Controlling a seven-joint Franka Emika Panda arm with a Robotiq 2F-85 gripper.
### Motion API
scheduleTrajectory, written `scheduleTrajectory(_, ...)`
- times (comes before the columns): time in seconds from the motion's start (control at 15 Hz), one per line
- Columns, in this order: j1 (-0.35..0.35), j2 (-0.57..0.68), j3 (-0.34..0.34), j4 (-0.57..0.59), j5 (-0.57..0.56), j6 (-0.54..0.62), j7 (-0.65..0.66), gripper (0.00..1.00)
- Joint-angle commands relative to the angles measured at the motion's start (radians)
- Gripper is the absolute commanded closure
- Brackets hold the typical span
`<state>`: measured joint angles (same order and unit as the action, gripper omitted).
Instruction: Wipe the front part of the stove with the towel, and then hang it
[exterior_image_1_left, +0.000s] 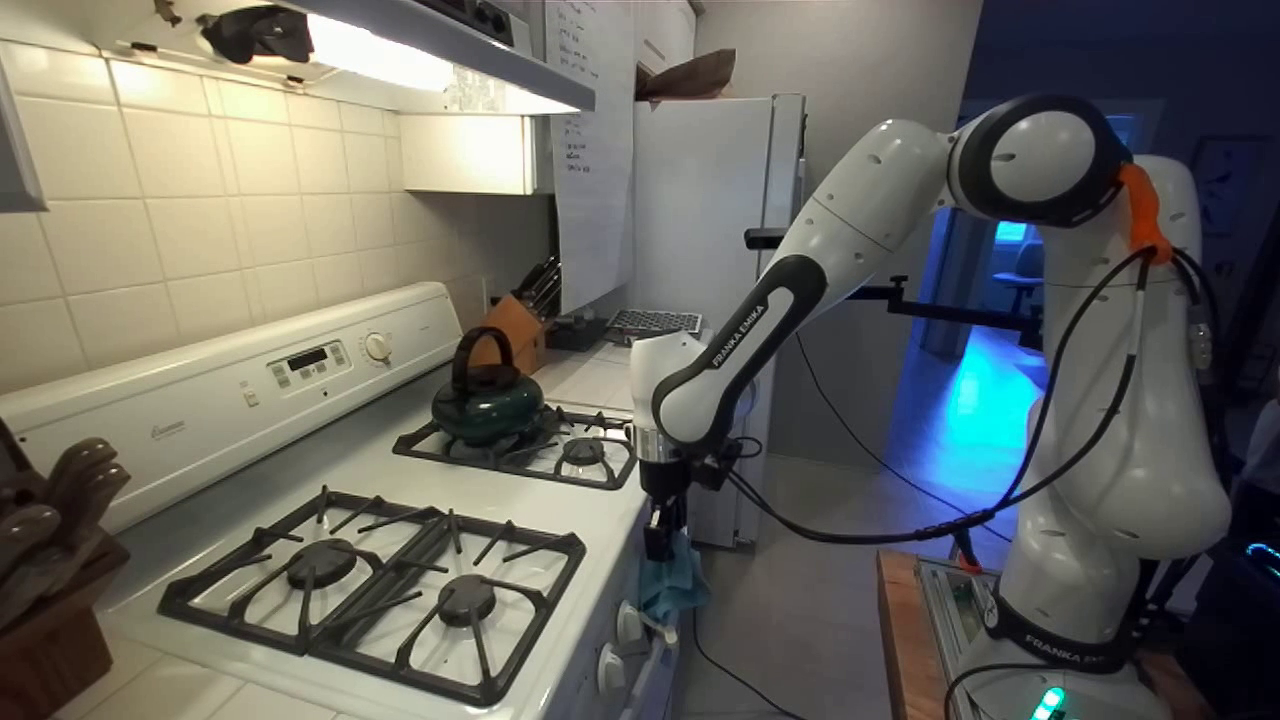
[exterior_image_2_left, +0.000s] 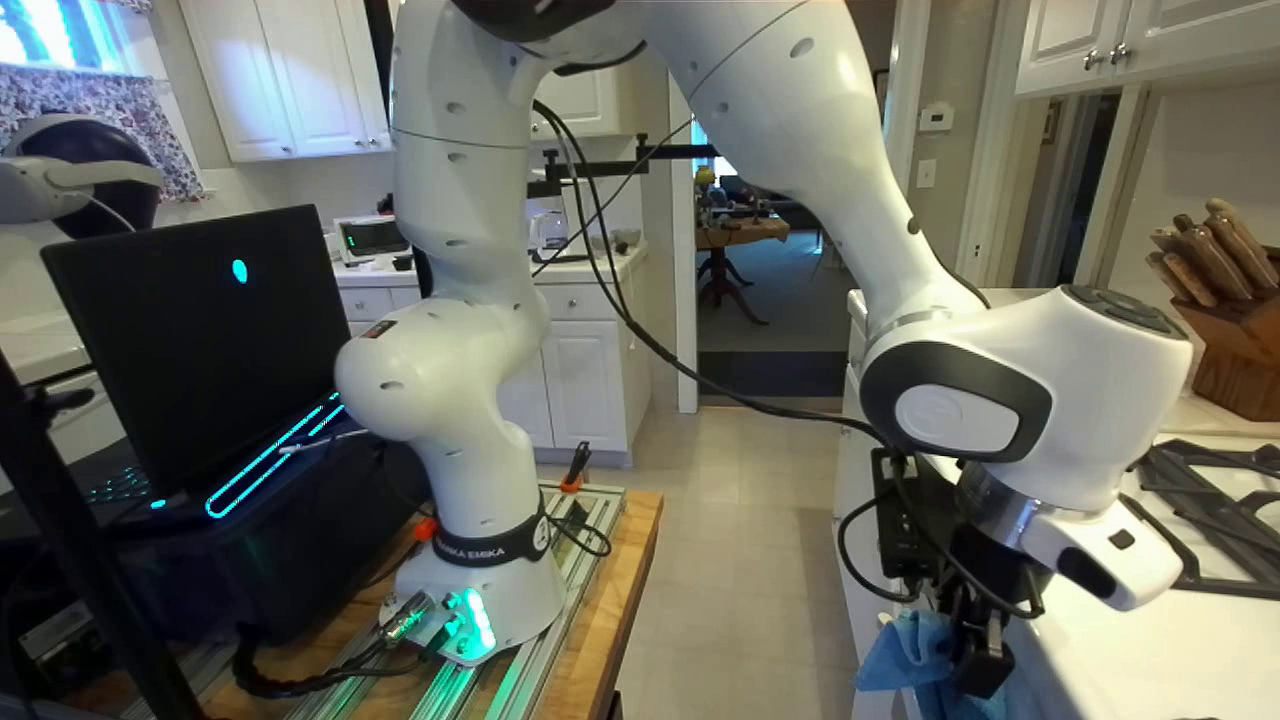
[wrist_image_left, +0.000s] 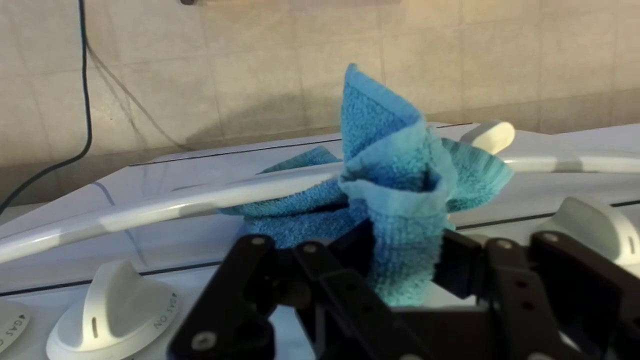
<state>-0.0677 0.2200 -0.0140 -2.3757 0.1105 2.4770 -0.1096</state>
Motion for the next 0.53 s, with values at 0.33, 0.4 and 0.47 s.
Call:
scheduleTrajectory(0.33,-0.001,-0.037,-0.004,0.005,-0.033,-0.205,-0.083,0.97)
scheduleTrajectory(0.4,0.000,-0.034,-0.006,0.008,-0.041,-0.224,-0.086,0.97)
scheduleTrajectory(0.47,0.002,-0.030,-0.008,0.012,-0.055,-0.246,-0.086,0.97)
